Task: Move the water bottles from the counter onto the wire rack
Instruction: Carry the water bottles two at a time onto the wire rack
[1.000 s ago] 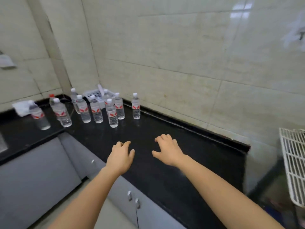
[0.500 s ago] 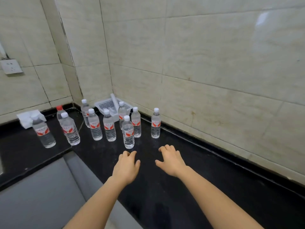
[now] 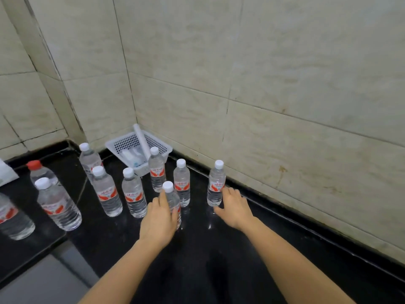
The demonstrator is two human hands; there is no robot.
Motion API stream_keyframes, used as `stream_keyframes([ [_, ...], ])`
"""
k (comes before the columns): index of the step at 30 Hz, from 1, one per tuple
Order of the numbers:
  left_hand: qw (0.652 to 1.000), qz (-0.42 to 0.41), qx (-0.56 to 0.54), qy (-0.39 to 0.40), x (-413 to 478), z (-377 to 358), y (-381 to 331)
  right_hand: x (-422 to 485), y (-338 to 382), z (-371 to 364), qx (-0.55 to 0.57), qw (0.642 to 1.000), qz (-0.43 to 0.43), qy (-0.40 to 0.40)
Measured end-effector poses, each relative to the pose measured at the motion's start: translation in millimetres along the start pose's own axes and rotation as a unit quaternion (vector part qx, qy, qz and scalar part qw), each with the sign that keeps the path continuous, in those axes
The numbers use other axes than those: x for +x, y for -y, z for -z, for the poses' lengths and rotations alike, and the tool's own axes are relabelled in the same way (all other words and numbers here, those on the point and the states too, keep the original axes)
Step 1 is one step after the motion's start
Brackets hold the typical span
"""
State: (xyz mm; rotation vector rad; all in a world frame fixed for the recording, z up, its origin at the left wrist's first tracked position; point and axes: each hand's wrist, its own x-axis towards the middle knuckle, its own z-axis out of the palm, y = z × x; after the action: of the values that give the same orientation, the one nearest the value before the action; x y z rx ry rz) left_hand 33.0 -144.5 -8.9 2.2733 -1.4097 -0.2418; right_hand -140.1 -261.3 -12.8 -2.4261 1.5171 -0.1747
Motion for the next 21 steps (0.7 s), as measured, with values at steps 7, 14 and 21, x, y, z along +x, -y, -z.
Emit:
stream_keyframes([
  [7,0.998,-0.048,0.043,-0.005,65,-4,12,76,7,1,0.006,0.997,-0.058,-0.056],
  [14,0.992,-0.09,0.092,0.0,78,-15,29,122,15,-2,-0.081,0.992,-0.087,-0.041],
  [21,0.978,-0.158,0.134,-0.034,81,-15,29,114,15,-4,-0.057,0.992,-0.088,-0.071],
])
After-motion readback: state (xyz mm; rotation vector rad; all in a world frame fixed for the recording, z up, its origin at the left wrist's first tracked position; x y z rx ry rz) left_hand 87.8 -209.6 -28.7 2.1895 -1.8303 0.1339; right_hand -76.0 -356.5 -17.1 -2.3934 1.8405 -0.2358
